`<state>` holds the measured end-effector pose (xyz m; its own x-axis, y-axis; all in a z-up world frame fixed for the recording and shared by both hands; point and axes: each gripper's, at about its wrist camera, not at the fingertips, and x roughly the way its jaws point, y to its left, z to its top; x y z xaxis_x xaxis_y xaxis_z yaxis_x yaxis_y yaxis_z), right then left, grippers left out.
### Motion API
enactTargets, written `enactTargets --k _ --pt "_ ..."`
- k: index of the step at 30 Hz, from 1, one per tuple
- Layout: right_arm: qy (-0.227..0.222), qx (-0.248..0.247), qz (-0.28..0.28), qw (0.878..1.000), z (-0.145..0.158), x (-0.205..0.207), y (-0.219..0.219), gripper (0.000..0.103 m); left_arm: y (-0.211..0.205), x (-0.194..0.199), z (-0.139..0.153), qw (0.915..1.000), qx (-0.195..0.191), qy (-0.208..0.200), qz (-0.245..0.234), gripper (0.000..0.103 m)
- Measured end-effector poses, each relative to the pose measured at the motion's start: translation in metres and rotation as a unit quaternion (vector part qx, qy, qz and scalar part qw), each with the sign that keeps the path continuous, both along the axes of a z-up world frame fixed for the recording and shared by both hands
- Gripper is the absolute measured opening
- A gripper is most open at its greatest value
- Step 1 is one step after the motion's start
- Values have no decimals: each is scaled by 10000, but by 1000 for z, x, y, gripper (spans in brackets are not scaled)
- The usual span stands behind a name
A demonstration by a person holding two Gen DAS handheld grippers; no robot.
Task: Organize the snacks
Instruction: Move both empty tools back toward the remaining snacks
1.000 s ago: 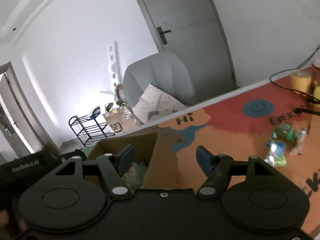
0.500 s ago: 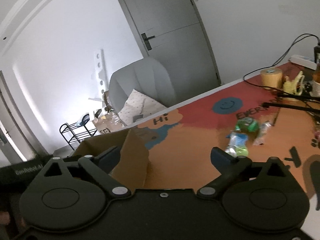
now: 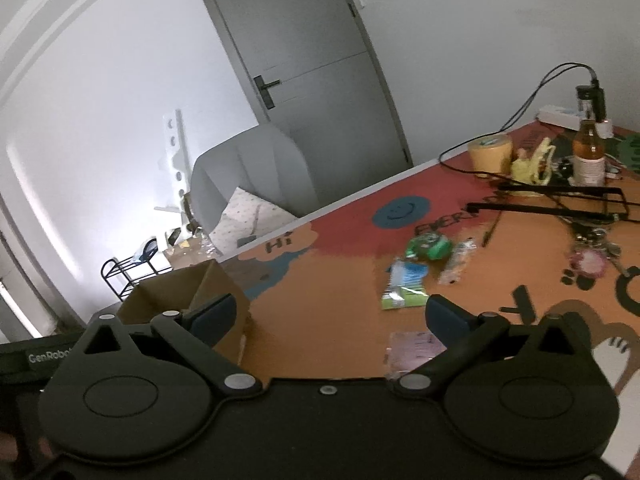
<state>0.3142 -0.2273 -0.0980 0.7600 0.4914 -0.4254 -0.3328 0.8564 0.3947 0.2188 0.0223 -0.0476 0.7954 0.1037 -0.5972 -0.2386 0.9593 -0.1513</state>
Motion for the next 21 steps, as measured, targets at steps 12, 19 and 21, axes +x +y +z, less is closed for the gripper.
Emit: enactTargets --k 12,19,21 --pt "111 -11 -240 9997 -11 2 -38 103 -42 16 -3 9990 223 -38 -397 97" --pt "200 22 -386 9991 -20 7 -56 103 -61 26 -6 9974 302 -93 -645 97" --pt "238 26 -413 9989 -22 9 -59 103 -65 29 -8 9970 320 -112 -690 97"
